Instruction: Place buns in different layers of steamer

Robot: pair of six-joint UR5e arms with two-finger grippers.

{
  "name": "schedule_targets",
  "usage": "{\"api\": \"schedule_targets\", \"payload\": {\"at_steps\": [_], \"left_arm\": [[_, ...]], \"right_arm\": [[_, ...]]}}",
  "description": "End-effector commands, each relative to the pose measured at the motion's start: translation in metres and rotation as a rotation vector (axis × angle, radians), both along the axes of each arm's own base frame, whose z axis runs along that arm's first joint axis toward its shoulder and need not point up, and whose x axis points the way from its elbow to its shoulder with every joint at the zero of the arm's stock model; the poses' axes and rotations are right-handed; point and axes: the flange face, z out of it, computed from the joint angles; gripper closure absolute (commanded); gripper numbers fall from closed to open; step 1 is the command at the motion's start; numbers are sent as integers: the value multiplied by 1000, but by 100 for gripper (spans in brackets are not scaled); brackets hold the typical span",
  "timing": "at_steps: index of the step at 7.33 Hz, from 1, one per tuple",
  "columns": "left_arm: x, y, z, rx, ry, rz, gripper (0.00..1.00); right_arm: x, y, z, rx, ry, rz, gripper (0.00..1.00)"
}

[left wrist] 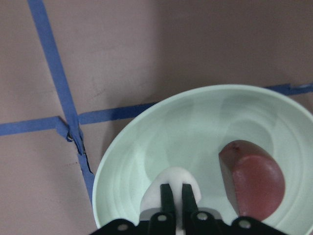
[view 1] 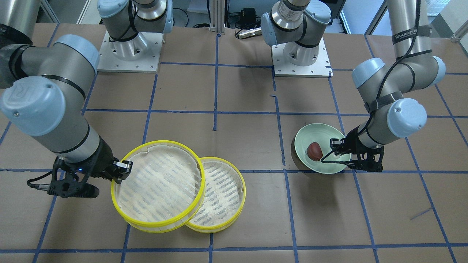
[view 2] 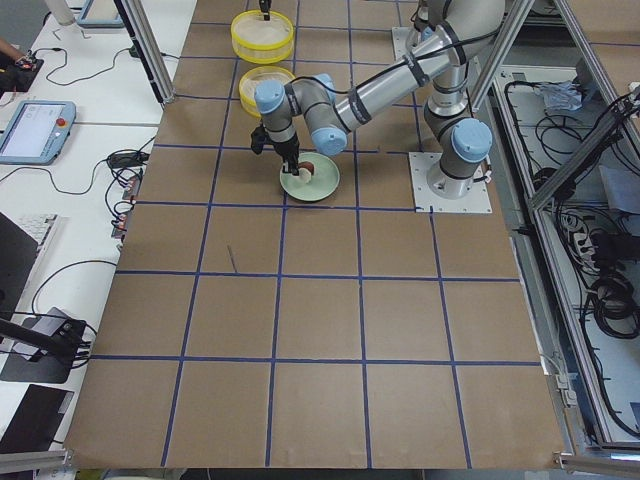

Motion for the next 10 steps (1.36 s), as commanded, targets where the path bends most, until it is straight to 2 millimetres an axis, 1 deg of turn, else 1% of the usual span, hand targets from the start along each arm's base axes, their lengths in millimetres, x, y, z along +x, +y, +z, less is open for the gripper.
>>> {"api": "schedule_targets", "payload": {"at_steps": [1, 2, 3, 4, 5, 6, 7, 8, 9, 10], "left_arm": [[-95, -2, 84, -141, 1, -22, 98], [-153, -7, 92, -197, 110, 24, 98], [-192, -28, 81, -287, 228, 97, 98], [-233, -41, 44, -271, 286, 197, 98], [-281, -53, 17, -307, 317, 239, 98], [-315, -70, 1, -317, 338, 262, 98], [-332, -82, -10, -319, 343, 243, 98], [-336, -82, -18, -307, 339, 239, 36], [-335, -80, -18, -305, 340, 249, 1], [-335, -80, -18, -302, 338, 248, 0]], "right_arm": [[-30, -7, -14, 20, 27, 82, 90], [-46, -7, -17, 34, 122, 97, 90], [-51, -6, -22, 53, 174, 129, 92], [-51, -4, -27, 63, 175, 132, 92], [-51, -2, -31, 72, 173, 133, 92], [-51, -1, -33, 76, 171, 131, 92], [-51, 0, -33, 76, 171, 131, 92], [-51, 0, -33, 76, 170, 130, 92], [-51, 0, -34, 79, 169, 130, 92], [-51, 1, -35, 82, 169, 130, 92]]}}
